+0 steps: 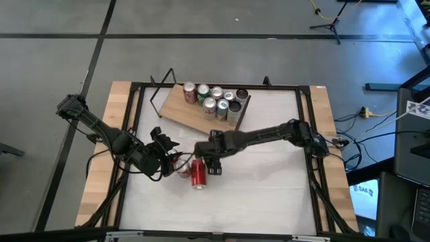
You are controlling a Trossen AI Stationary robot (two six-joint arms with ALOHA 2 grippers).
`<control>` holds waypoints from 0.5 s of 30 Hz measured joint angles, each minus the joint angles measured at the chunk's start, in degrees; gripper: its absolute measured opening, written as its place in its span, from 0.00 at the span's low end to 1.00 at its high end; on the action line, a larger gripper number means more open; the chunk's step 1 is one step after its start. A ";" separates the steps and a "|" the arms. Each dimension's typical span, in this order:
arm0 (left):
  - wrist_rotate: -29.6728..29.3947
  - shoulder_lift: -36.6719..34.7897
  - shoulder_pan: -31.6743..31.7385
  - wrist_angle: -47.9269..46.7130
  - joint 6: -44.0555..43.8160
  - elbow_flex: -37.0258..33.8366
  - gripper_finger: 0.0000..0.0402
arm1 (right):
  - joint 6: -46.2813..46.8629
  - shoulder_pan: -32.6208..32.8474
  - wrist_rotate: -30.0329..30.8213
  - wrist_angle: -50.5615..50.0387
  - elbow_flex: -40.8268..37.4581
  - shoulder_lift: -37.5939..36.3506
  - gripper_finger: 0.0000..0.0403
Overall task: Place canned beverage on shelf
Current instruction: Put the green soda can on the shelf aligned with the other green soda can
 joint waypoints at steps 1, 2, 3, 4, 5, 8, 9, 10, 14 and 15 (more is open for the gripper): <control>0.00 0.00 0.00 0.00 0.00 0.02 0.41 | -0.11 -0.78 -0.19 0.11 0.00 0.00 0.76; 0.00 0.00 0.00 0.00 0.00 0.02 0.41 | -0.37 -1.54 -0.88 0.21 0.00 -0.02 0.76; 0.00 0.00 0.00 0.00 0.00 0.02 0.41 | -0.80 -2.34 -1.83 0.51 0.00 -0.02 0.76; 0.00 0.00 0.00 0.00 0.00 0.02 0.41 | -1.20 -3.13 -2.89 1.10 0.00 0.00 0.76; 0.00 0.00 0.00 0.00 0.00 0.02 0.41 | -1.39 -3.85 -3.75 1.90 -0.02 -0.02 0.76; 0.17 0.00 0.00 -0.02 0.04 0.02 0.41 | -1.72 -5.75 -5.23 5.35 0.00 -0.02 0.75; 0.57 -0.02 0.00 -0.04 0.42 0.02 0.41 | -2.16 -6.35 -5.80 6.45 -0.02 -0.02 0.75; 1.33 -0.20 0.01 -0.06 1.37 0.02 0.41 | -2.90 -6.84 -6.07 7.44 -0.02 -0.02 0.75; 5.23 -1.19 -0.01 -0.15 2.98 0.02 0.41 | -4.51 -8.69 -6.09 11.58 0.00 -0.02 0.76; 5.90 -1.42 -0.04 -0.14 2.99 0.02 0.41 | -4.52 -9.18 -6.08 12.29 0.00 -0.02 0.76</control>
